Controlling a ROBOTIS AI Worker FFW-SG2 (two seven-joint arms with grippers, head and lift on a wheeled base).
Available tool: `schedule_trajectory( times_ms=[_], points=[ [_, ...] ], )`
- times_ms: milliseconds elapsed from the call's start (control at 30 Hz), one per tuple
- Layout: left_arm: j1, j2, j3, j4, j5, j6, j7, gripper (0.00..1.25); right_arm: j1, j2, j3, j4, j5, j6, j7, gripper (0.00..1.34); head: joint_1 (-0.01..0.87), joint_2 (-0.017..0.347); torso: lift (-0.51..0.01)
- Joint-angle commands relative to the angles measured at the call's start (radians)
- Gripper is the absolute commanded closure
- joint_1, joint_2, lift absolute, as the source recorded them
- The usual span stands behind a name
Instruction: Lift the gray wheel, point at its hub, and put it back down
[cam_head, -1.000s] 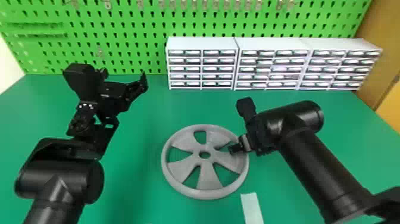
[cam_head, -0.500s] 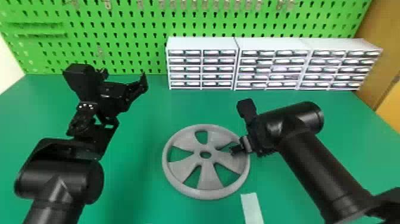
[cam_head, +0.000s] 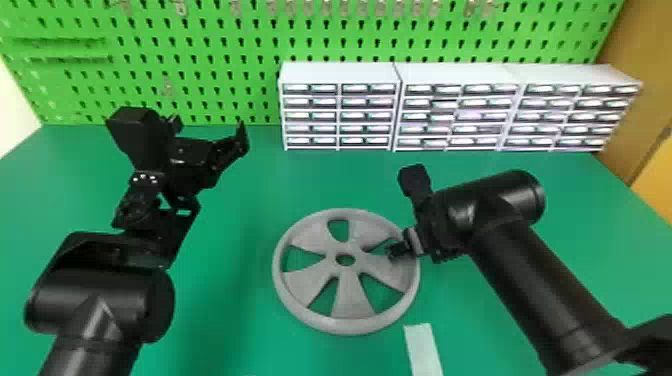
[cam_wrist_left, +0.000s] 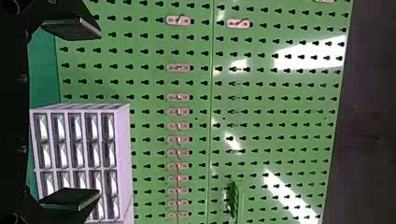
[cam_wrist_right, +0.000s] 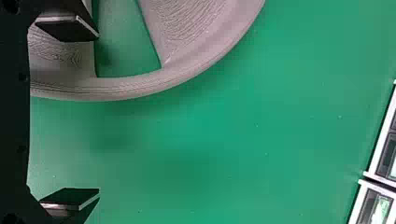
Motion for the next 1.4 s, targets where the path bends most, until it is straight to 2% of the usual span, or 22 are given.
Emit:
schedule_trajectory(
  times_ms=[0, 933, 1033, 1200, 1233, 1367],
  points=[
    [0.0, 0.0, 0.0, 0.0, -0.001, 0.0, 0.0, 0.1, -0.001, 0.0, -0.001, 0.0, 0.0, -0.015, 0.0, 0.1, 0.692, 0.048, -0.088],
    [-0.002, 0.0, -0.003, 0.0, 0.001, 0.002, 0.0, 0.1, -0.001, 0.002, 0.005, 0.014, 0.013, -0.044, 0.0, 0.13, 0.692, 0.048, -0.088],
    [-0.002, 0.0, -0.003, 0.0, 0.001, 0.002, 0.0, 0.1, -0.001, 0.002, 0.005, 0.015, 0.013, -0.045, 0.0, 0.24, 0.692, 0.048, -0.088],
    [-0.002, 0.0, -0.003, 0.0, 0.001, 0.002, 0.0, 0.1, 0.003, 0.002, -0.001, 0.014, 0.013, -0.053, 0.0, 0.69, 0.692, 0.048, -0.088],
    [-0.002, 0.0, -0.003, 0.002, 0.001, 0.002, 0.0, 0.1, 0.005, 0.002, -0.004, 0.014, 0.013, -0.058, 0.0, 0.73, 0.692, 0.048, -0.088],
    [0.0, 0.0, -0.003, 0.0, 0.001, 0.002, 0.0, 0.1, 0.012, 0.002, -0.012, 0.015, 0.011, -0.078, 0.0, 0.74, 0.692, 0.048, -0.088]
  ],
)
